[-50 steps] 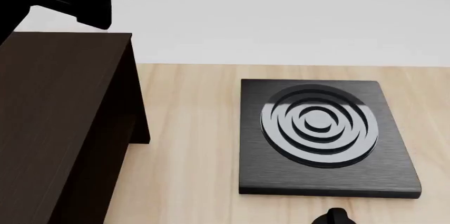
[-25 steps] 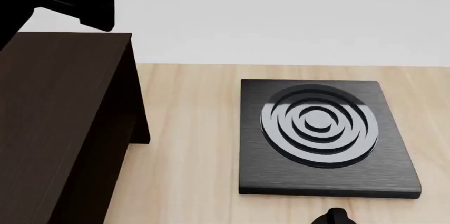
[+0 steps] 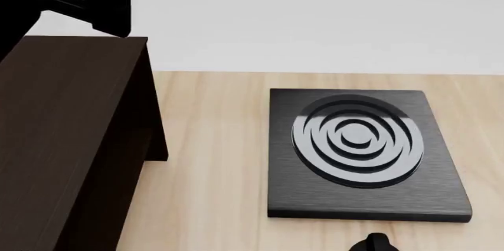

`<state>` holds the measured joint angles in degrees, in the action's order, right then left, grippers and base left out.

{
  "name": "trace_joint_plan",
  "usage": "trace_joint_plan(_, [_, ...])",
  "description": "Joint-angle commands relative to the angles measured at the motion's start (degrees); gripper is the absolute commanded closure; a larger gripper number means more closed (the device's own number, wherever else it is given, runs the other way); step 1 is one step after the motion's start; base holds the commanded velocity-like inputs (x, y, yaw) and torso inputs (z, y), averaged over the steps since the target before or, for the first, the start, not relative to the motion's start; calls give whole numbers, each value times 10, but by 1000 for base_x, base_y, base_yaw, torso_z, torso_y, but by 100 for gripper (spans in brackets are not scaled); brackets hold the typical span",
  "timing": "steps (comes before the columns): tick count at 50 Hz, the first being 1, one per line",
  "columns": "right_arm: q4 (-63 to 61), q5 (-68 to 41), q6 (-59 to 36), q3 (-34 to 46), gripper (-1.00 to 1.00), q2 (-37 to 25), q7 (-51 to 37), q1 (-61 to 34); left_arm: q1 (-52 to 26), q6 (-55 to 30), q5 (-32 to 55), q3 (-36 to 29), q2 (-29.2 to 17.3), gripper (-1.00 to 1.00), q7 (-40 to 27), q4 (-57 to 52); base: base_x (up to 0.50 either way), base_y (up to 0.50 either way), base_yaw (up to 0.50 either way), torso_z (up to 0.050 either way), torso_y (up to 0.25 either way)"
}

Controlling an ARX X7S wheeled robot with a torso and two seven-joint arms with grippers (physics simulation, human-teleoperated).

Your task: Put the frying pan under the cabinet shelf.

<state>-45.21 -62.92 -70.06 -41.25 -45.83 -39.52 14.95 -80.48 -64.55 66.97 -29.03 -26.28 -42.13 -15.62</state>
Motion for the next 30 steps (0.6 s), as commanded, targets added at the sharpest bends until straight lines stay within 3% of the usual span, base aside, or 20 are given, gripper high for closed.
trace_joint_plan(1, [15,33,29,0,-100,12,28,28,2,2,3,-1,0,-100,0,0,0,0,0,0,0])
trace_joint_plan(30, [77,107,96,20,-100,35,80,70,5,10,-3,-16,6,-100,1,4,0,0,0,0,0])
